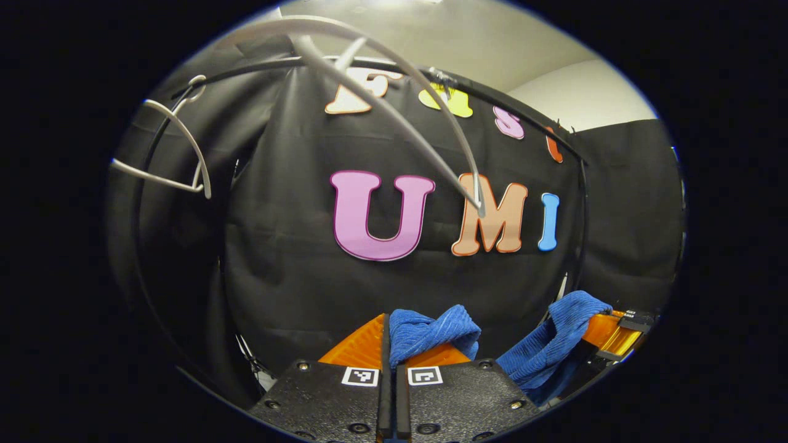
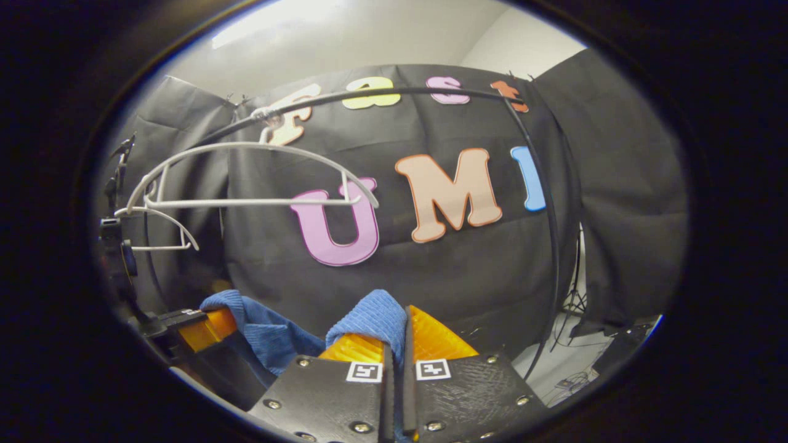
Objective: Grasp the clothes on the hanger with both hands and then place them into the laundry hamper below.
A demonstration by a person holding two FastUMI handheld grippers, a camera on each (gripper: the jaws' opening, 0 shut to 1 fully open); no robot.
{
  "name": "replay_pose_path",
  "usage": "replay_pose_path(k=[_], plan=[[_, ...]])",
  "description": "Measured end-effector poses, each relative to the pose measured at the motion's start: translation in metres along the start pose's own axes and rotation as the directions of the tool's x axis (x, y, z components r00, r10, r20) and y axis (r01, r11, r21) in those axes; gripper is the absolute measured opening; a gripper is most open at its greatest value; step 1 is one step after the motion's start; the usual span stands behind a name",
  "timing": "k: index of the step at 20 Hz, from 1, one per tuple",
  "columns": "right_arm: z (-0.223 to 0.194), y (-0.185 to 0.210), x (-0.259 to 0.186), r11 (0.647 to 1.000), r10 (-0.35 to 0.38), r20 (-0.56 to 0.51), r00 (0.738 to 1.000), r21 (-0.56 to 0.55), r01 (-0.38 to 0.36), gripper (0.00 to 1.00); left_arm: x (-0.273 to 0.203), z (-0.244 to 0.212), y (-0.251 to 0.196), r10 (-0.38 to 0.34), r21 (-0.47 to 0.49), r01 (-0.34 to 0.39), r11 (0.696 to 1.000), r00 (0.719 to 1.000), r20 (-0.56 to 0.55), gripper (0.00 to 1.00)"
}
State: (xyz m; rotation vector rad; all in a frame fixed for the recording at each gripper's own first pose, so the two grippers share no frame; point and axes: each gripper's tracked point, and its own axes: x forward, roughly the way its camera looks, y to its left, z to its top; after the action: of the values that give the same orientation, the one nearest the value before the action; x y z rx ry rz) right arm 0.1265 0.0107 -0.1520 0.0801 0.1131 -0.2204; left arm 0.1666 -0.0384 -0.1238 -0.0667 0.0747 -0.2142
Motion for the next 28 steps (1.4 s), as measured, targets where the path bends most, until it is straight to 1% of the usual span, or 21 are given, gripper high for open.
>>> replay_pose_path(k=[2, 4, 5, 7, 8, 9, 12, 15, 19, 21, 22, 23, 24, 26, 27, 28], plan=[[-0.020, 0.003, 0.012, 1.000, 0.020, -0.023, 1.000, 0.016, -0.019, 0.06, 0.009, -0.017, 0.004, 0.006, -0.003, -0.006, 1.000, 1.000, -0.012, 0.05], [-0.043, 0.005, 0.024, 0.999, 0.032, -0.049, 0.998, 0.030, -0.031, 0.06, 0.018, -0.036, 0.010, 0.012, -0.009, -0.013, 1.000, 1.000, -0.027, 0.05], [-0.055, 0.005, 0.030, 0.999, 0.036, -0.064, 0.997, 0.039, -0.034, 0.06, 0.022, -0.046, 0.015, 0.023, -0.014, -0.024, 1.000, 0.999, -0.039, 0.03], [-0.082, 0.005, 0.039, 0.998, 0.042, -0.102, 0.994, 0.044, -0.038, 0.06, 0.029, -0.073, 0.024, 0.038, -0.022, -0.040, 0.999, 0.996, -0.081, 0.03], [-0.096, 0.003, 0.042, 0.999, 0.039, -0.127, 0.991, 0.040, -0.034, 0.06, 0.032, -0.088, 0.027, 0.046, -0.026, -0.049, 0.998, 0.993, -0.108, 0.05], [-0.113, -0.001, 0.047, 0.999, 0.037, -0.153, 0.987, 0.035, -0.032, 0.06, 0.034, -0.101, 0.033, 0.054, -0.031, -0.058, 0.998, 0.990, -0.131, 0.03], [-0.151, -0.005, 0.059, 0.999, 0.035, -0.207, 0.978, 0.030, -0.030, 0.06, 0.041, -0.141, 0.046, 0.067, -0.057, -0.079, 0.995, 0.978, -0.197, 0.03], [-0.191, -0.005, 0.063, 0.999, 0.034, -0.267, 0.963, 0.006, -0.034, 0.06, 0.046, -0.182, 0.052, 0.065, -0.080, -0.090, 0.993, 0.961, -0.270, 0.04], [-0.261, -0.012, 0.070, 0.998, 0.002, -0.380, 0.925, -0.053, -0.024, 0.06, 0.048, -0.250, 0.055, 0.064, -0.077, -0.101, 0.992, 0.920, -0.386, 0.04], [-0.292, -0.014, 0.073, 0.996, -0.005, -0.427, 0.904, -0.084, -0.035, 0.06, 0.046, -0.282, 0.059, 0.074, -0.073, -0.116, 0.991, 0.900, -0.430, 0.04], [-0.306, -0.006, 0.068, 0.994, -0.003, -0.444, 0.896, -0.100, -0.046, 0.06, 0.046, -0.298, 0.060, 0.082, -0.061, -0.123, 0.991, 0.886, -0.456, 0.03], [-0.323, -0.006, 0.067, 0.992, -0.011, -0.464, 0.886, -0.115, -0.048, 0.06, 0.045, -0.314, 0.063, 0.094, -0.032, -0.125, 0.992, 0.869, -0.486, 0.04], [-0.340, -0.008, 0.066, 0.991, -0.022, -0.489, 0.872, -0.129, -0.047, 0.06, 0.043, -0.332, 0.061, 0.102, -0.001, -0.119, 0.993, 0.852, -0.513, 0.04], [-0.368, -0.018, 0.069, 0.988, -0.037, -0.550, 0.834, -0.143, -0.051, 0.06, 0.038, -0.356, 0.059, 0.108, 0.033, -0.108, 0.994, 0.817, -0.566, 0.04], [-0.378, -0.022, 0.069, 0.989, -0.045, -0.576, 0.816, -0.141, -0.045, 0.12, 0.035, -0.370, 0.059, 0.106, 0.031, -0.109, 0.994, 0.795, -0.597, 0.04], [-0.392, -0.027, 0.070, 0.990, -0.054, -0.597, 0.800, -0.139, -0.037, 0.08, 0.031, -0.383, 0.058, 0.100, 0.018, -0.113, 0.993, 0.777, -0.621, 0.04]])
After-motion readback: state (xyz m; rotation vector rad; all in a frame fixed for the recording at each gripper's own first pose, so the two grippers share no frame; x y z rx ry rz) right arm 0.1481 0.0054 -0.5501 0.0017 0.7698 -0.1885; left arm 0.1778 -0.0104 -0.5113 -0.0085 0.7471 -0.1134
